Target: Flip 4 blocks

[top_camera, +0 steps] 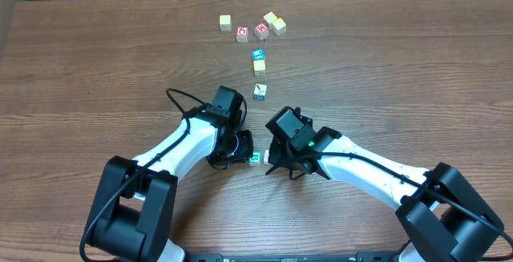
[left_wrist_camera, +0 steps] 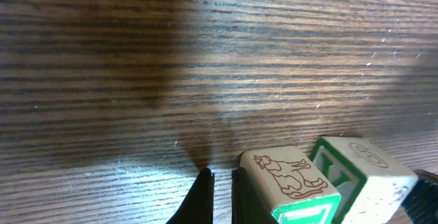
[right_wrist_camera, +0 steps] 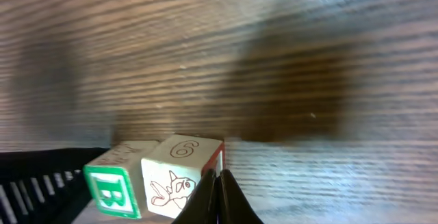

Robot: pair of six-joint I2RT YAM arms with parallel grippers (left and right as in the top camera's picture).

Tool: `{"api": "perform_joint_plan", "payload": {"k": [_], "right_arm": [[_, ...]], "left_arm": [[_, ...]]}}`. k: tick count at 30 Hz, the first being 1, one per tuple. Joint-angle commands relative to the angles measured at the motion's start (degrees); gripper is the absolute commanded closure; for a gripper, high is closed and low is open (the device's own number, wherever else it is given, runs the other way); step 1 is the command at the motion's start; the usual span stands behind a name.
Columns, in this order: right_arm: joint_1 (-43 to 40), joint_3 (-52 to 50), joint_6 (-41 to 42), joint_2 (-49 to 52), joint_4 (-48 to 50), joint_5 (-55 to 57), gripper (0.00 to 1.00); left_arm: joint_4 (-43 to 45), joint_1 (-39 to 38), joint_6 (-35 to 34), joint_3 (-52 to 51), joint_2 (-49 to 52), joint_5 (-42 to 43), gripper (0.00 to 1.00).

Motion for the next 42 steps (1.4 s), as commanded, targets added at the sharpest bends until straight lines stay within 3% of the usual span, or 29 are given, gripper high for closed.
{"api": "perform_joint_plan", "payload": {"k": [1,40,42], "right_arm": [[0.0,-0.3,-1.5,0.2,0.9,1.0,0.96],[0.0,-0.3,-3.0,0.2,0.3,-0.3,0.95],[-0.4,-0.1,-6.8,0.2,0.0,1.7,0.96]], "left_arm": [[0.4,-0.4,1.5,1.2,0.9,0.5,0.96],[0.9,-0.5,-5.6,1.2,0.9,2.6,0.96],[0.9,-0.5,-5.6,1.2,0.9,1.5,0.96]]}}
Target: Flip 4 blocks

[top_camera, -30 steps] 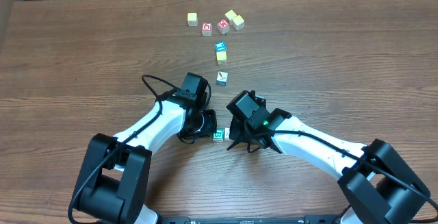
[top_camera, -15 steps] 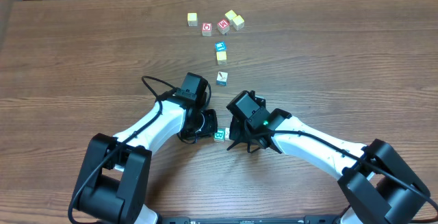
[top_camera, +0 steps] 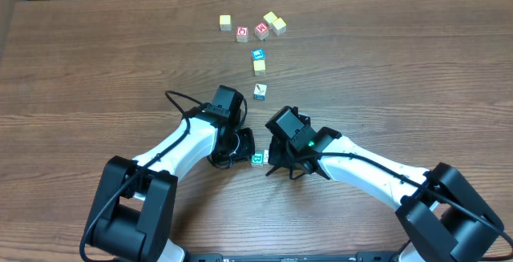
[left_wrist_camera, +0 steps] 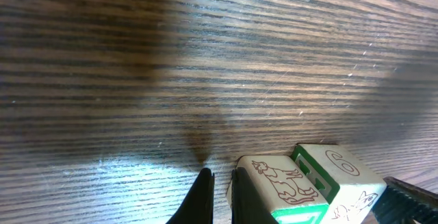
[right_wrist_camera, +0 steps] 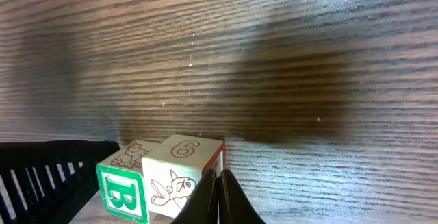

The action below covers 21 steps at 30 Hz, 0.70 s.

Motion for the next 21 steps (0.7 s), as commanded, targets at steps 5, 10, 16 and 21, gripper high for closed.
{"api": "perform_joint_plan", "payload": {"k": [5,10,16,21], "right_arm": [[-2.6,5.5,-10.7,-1.5,-7.3,4.5,0.96],[-2.1,12.2,-13.9,-3.8,-15.8,1.3,0.96],[3.7,12.5,-15.8,-3.3,-15.7,-3.1,0.96],[10.8,12.5,-17.4,-0.4,-12.8,1.5,0.96]], "left_arm": [[0.5,0.2,-1.1,2.4,0.7,-1.8,0.96],[-1.9,1.7,-0.6,8.0,0.5,-5.4,0.96],[-9.2,5.6,3.2,16.0,0.5,-8.4,0.95],[-12.3,11.2,4.7,18.4,0.5,-8.3,0.93]]}}
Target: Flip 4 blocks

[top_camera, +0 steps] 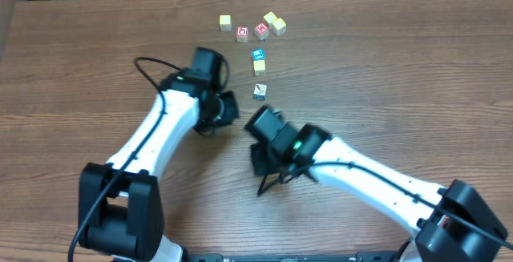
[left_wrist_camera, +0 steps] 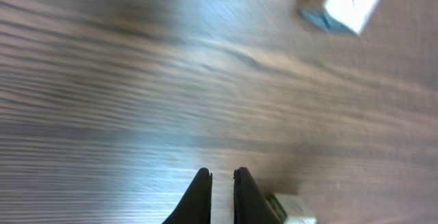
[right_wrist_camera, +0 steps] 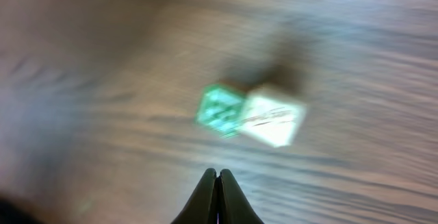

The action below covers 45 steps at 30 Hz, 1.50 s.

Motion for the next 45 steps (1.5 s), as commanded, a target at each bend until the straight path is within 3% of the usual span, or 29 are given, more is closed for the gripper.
{"api": "perform_joint_plan", "payload": {"k": [1,6,15,45], "right_arm": [[5.1,0.7,-2.1,3.2,2.0,3.7,0.96],[9.3,0.7,1.7,8.8,3.6,5.7,0.96],[7.6,0.5,8.0,10.0,3.1,7.8,0.96],[7.3,0.3,8.2,10.1,4.1,15.9,0.96]], "left_arm": [[-1.5,4.3,2.6,1.5,0.5,-1.7,0.93],[-3.2,7.3,4.3,1.4,0.5,-1.7,0.91],[-3.6,7.4,4.3,1.4,0.5,-1.7,0.91],[-4.3,7.4,4.3,1.4,0.5,-1.6,0.92]]}}
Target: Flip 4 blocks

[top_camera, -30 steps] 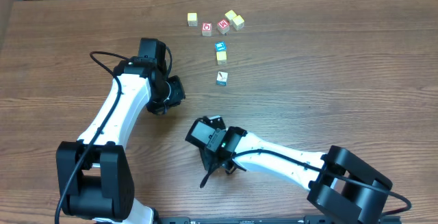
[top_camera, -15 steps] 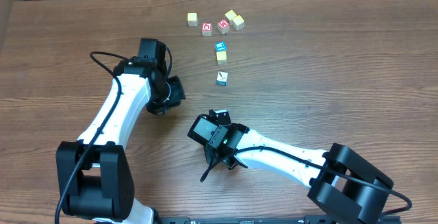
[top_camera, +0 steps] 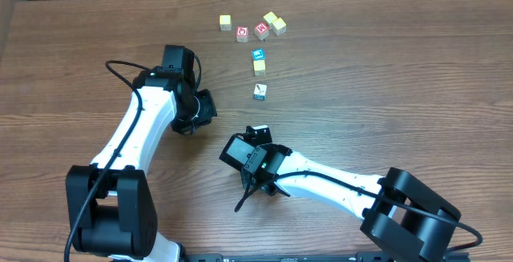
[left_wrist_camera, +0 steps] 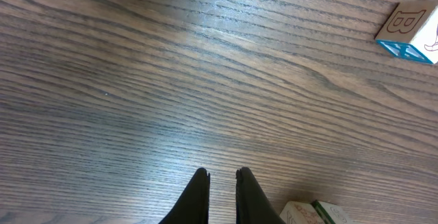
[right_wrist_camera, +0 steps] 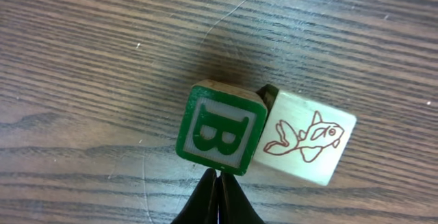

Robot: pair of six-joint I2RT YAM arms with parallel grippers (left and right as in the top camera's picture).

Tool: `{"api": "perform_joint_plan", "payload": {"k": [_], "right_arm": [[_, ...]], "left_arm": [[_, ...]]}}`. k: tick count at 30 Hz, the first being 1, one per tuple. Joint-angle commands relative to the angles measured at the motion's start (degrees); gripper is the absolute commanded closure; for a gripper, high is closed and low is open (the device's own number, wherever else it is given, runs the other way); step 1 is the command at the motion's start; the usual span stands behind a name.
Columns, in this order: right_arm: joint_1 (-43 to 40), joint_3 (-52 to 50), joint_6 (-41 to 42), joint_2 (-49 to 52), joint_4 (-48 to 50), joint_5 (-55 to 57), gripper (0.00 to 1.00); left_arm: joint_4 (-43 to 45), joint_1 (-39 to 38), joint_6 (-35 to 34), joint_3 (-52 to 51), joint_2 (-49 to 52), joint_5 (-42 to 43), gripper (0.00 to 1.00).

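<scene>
Two blocks lie touching in the right wrist view: a green-framed B block (right_wrist_camera: 220, 126) and a white block with a red fish drawing (right_wrist_camera: 306, 144). My right gripper (right_wrist_camera: 219, 180) is shut, its tips just short of the B block's near edge. In the overhead view my right arm covers the pair. They show at the bottom edge of the left wrist view (left_wrist_camera: 311, 213). My left gripper (left_wrist_camera: 221, 174) hangs over bare wood to their left. Its fingers stand a narrow slit apart with nothing between them.
A blue B block (top_camera: 260, 91) lies alone beyond the pair and shows in the left wrist view (left_wrist_camera: 409, 27). Farther back lie a blue (top_camera: 258, 54) and a yellow block (top_camera: 259, 66), then a cluster of red (top_camera: 242, 34) and yellow blocks (top_camera: 278, 27).
My left gripper has moved farther left, away from the pair. My right wrist has shifted left and towards the near edge. It is now close over the two blocks, which show sharp and large.
At first both shut grippers were low on the table, flanking the two touching blocks, left and right. They stayed so at the second moment. Then both arms were away, the left up and left, the right above the pair. Now the right hovers close over it.
</scene>
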Motion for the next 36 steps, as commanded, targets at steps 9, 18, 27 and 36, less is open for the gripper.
{"api": "perform_joint_plan", "payload": {"k": [9,18,27,36], "right_arm": [[-0.2,0.3,0.4,-0.6,1.3,2.3,0.95],[-1.4,3.3,0.4,-3.0,-2.7,1.1,0.96],[-11.5,4.7,2.0,-9.4,-8.3,-8.3,0.96],[-16.0,-2.4,3.7,-7.8,-4.7,-11.4,0.96]], "left_arm": [[-0.3,-0.1,1.1,0.9,0.5,-0.4,0.92],[-1.2,-1.1,2.1,0.9,0.5,0.5,0.96],[-3.8,-6.7,3.0,0.2,0.6,0.7,0.96],[-1.2,-12.0,1.9,-3.4,0.6,0.5,0.96]]}}
